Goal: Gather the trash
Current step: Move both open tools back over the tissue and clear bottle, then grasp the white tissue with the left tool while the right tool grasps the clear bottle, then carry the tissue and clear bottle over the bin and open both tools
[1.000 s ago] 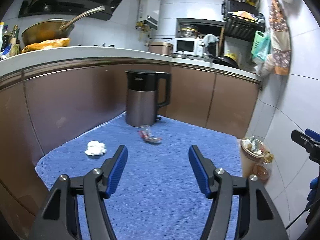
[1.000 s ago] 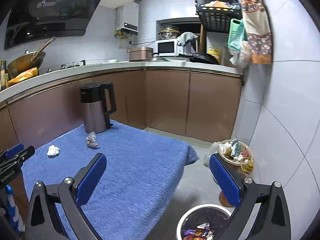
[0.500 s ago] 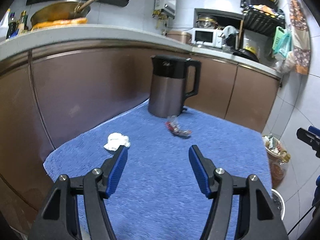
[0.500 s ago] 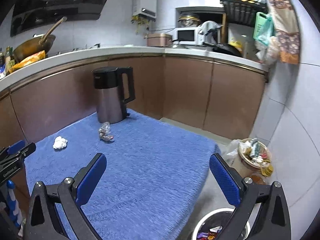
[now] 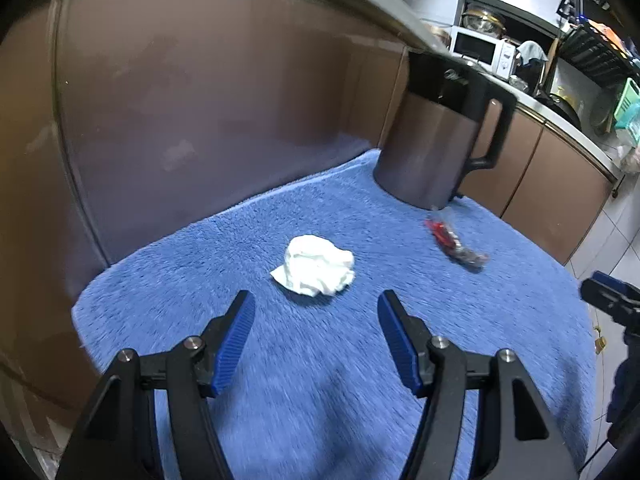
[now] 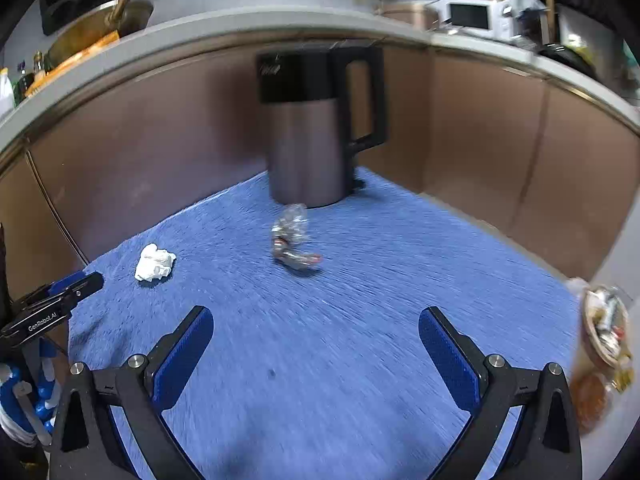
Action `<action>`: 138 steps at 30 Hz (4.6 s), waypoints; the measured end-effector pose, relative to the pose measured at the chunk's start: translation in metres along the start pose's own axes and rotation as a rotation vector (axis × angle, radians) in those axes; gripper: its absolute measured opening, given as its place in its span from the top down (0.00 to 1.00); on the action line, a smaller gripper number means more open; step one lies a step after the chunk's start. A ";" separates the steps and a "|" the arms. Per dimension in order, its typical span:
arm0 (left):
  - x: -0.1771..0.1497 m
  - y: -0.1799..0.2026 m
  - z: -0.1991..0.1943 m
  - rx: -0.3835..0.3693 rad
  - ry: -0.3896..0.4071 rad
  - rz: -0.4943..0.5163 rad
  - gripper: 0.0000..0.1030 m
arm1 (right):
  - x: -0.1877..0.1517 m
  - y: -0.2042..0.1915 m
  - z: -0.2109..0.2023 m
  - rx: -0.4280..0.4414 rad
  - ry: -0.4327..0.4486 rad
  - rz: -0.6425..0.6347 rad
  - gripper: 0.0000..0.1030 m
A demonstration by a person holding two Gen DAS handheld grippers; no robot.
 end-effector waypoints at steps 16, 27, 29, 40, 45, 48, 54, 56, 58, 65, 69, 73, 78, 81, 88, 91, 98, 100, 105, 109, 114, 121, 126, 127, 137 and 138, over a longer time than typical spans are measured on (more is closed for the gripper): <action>0.004 -0.003 0.097 -0.022 -0.180 -0.033 0.48 | 0.022 -0.022 0.154 0.131 -0.160 0.012 0.56; 0.001 0.007 0.072 -0.041 -0.159 -0.018 0.86 | 0.020 -0.028 0.121 0.167 -0.139 -0.016 0.85; 0.000 0.014 0.055 -0.055 -0.141 -0.007 0.87 | 0.018 -0.032 0.102 0.182 -0.122 -0.018 0.85; 0.006 0.051 -0.059 -0.121 -0.007 0.031 0.87 | 0.007 -0.038 -0.063 0.222 0.067 -0.015 0.85; 0.002 0.086 -0.108 -0.173 0.040 0.079 0.87 | -0.004 -0.017 -0.137 0.187 0.157 0.017 0.85; -0.001 0.115 -0.131 -0.215 0.063 0.113 0.87 | -0.014 0.004 -0.183 0.141 0.216 0.043 0.85; -0.014 0.186 -0.155 -0.321 0.063 0.181 0.87 | -0.047 0.053 -0.248 0.011 0.271 0.099 0.85; -0.021 0.212 -0.160 -0.357 0.052 0.212 0.87 | -0.060 0.070 -0.265 -0.025 0.279 0.128 0.85; -0.031 0.246 -0.163 -0.402 0.032 0.252 0.87 | -0.076 0.090 -0.280 -0.069 0.282 0.167 0.85; -0.085 0.365 -0.163 -0.514 -0.063 0.432 0.87 | -0.144 0.154 -0.304 -0.189 0.237 0.301 0.85; -0.129 0.428 -0.149 -0.552 -0.144 0.537 0.87 | -0.180 0.187 -0.296 -0.230 0.184 0.369 0.85; -0.173 0.477 -0.123 -0.561 -0.241 0.620 0.87 | -0.216 0.216 -0.278 -0.233 0.124 0.439 0.85; -0.209 0.506 -0.091 -0.531 -0.306 0.695 0.87 | -0.261 0.251 -0.245 -0.224 0.035 0.532 0.85; -0.221 0.518 -0.076 -0.520 -0.330 0.711 0.87 | -0.282 0.263 -0.230 -0.223 0.001 0.568 0.85; -0.237 0.525 -0.057 -0.490 -0.335 0.754 0.87 | -0.311 0.283 -0.203 -0.201 -0.046 0.628 0.85; -0.248 0.529 -0.050 -0.483 -0.341 0.773 0.87 | -0.318 0.288 -0.195 -0.197 -0.059 0.639 0.85; -0.269 0.542 -0.038 -0.472 -0.343 0.813 0.87 | -0.334 0.298 -0.181 -0.191 -0.091 0.673 0.85; -0.272 0.544 -0.034 -0.472 -0.349 0.820 0.87 | -0.340 0.301 -0.176 -0.189 -0.101 0.684 0.85; -0.281 0.546 -0.023 -0.471 -0.370 0.823 0.84 | -0.350 0.304 -0.165 -0.185 -0.128 0.705 0.85; -0.287 0.549 -0.016 -0.472 -0.377 0.825 0.84 | -0.356 0.305 -0.158 -0.186 -0.146 0.720 0.85; -0.293 0.551 -0.010 -0.485 -0.398 0.823 0.84 | -0.363 0.308 -0.150 -0.195 -0.171 0.738 0.82; -0.298 0.555 -0.010 -0.526 -0.420 0.809 0.65 | -0.373 0.314 -0.146 -0.228 -0.195 0.756 0.70; -0.297 0.556 -0.016 -0.545 -0.417 0.799 0.61 | -0.376 0.316 -0.149 -0.248 -0.199 0.766 0.66; -0.294 0.556 -0.018 -0.551 -0.413 0.792 0.61 | -0.376 0.316 -0.151 -0.251 -0.198 0.766 0.66; -0.239 0.539 -0.056 -0.544 -0.275 0.702 0.56 | -0.339 0.299 -0.183 -0.306 -0.122 0.707 0.57; -0.231 0.533 -0.061 -0.534 -0.250 0.692 0.55 | -0.332 0.295 -0.186 -0.307 -0.111 0.696 0.56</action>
Point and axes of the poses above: each gripper's, at about its wrist camera, not at the fingertips, and z roughly the way its jaws point, y to its right, x to its top, the point moved 8 cm from there along z, roughly the way its jaws point
